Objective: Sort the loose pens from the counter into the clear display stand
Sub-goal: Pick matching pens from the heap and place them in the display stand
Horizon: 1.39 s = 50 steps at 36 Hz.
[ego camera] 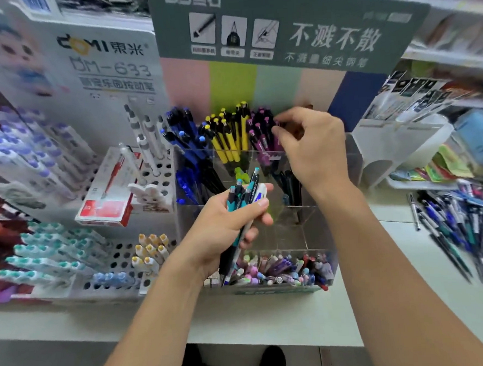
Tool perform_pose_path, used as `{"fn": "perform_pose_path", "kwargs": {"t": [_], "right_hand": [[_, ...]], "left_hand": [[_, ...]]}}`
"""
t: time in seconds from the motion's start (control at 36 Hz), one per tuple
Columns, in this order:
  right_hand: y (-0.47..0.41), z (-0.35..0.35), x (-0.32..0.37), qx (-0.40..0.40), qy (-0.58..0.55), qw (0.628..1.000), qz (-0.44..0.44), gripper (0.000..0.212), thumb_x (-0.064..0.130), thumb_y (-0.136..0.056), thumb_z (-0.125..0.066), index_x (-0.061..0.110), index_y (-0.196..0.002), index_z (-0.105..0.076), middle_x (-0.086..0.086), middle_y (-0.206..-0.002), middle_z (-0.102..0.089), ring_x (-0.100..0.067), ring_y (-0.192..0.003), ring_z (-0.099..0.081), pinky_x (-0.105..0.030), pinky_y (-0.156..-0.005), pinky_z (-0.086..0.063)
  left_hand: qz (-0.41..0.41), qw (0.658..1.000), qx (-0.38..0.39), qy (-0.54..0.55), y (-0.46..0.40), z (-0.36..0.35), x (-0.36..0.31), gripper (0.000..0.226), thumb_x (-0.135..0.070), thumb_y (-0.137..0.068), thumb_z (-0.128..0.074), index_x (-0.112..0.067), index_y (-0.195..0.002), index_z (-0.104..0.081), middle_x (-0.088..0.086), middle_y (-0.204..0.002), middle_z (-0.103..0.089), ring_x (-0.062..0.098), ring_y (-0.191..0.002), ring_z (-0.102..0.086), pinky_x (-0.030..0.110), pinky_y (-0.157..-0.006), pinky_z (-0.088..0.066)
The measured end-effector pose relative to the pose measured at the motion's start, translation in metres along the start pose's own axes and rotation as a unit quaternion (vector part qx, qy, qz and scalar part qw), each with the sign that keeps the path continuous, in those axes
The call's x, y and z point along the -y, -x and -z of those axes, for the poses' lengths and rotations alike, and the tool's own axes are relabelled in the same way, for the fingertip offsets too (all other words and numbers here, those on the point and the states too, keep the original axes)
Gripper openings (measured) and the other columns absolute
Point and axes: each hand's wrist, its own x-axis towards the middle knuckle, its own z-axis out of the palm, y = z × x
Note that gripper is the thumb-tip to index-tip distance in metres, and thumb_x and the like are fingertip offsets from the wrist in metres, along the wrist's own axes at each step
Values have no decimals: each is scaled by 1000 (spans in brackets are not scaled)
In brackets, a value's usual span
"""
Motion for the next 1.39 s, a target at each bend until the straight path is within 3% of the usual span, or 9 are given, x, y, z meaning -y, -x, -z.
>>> {"fn": "perform_pose_path", "kwargs": {"t": [0.17,0.33,0.5,0.69,0.89,1.0,1.17,1.28,1.39], "right_hand": [[15,12,15,-14,-55,997,-49,22,36,-86,-77,19,-98,-77,4,-73,-67,-7,-62,-54,-24,-65,-46],[72,24,8,279,-276,906,-161,16,26,-84,-82,14,-76,-75,-4,-61,-65,-14,-56,-55,-32,-56,-47],[78,26,-1,248,-404,846,-244,12,6,-93,-69,-4,-87,-71,-18,-72,-67,-18,-54,-59,-26,-52,-52],[73,37,-7,280,-371,854,-233,8,14,-88,-75,7,-92,-77,-7,-82,-76,-11,-70,-67,-22,-62,-53],[69,45,-3,206,-412,841,-283,13,5,-93,-68,-6,-96,-73,-12,-77,-74,-11,-53,-66,-18,-47,-48],[59,55,-7,156,-428,843,-286,9,7,-95,-66,9,-90,-73,-3,-77,-75,-8,-61,-67,-18,-55,-51],[26,96,-22,-108,-482,822,-284,12,7,-94,-68,13,-83,-70,2,-73,-72,-8,-65,-64,-20,-62,-53],[10,128,-40,-316,-312,888,-120,14,21,-88,-78,16,-82,-67,10,-68,-71,-10,-61,-63,-31,-62,-56],[-3,107,-50,-309,-156,935,-79,16,31,-87,-77,20,-84,-66,13,-70,-70,-11,-63,-68,-35,-60,-57]], "left_hand": [[-13,999,-18,-25,-1,-3,-1,17,-13,-94,-68,-11,-102,-52,7,-73,-69,10,-43,-38,20,-40,-30],[-27,995,-5,-101,-2,-9,-5,31,0,-89,-69,-16,-103,-45,2,-65,-67,9,-44,-43,20,-41,-33],[12,994,20,-106,-6,-18,-2,36,-8,-90,-72,-12,-116,-47,2,-69,-66,10,-47,-47,21,-41,-36],[10,992,11,-129,-12,-29,2,32,-10,-91,-72,-16,-110,-47,0,-64,-62,11,-44,-42,25,-41,-34],[7,990,30,-138,-16,-39,-7,41,-12,-92,-71,-11,-125,-46,0,-66,-62,11,-47,-42,22,-41,-33],[15,989,61,-133,-17,-41,-12,29,-13,-94,-69,-16,-111,-46,-2,-64,-59,11,-46,-37,23,-42,-28],[26,993,51,-102,-19,-42,-9,16,-19,-100,-62,-13,-104,-48,-1,-63,-47,10,-46,-30,22,-42,-25],[17,998,25,-53,-24,-40,-7,13,-22,-101,-59,-16,-98,-49,-2,-67,-49,9,-46,-30,20,-42,-25],[8,999,25,-30,-28,-41,-7,8,-17,-102,-57,-14,-96,-53,0,-72,-55,8,-49,-33,18,-41,-27]]}}
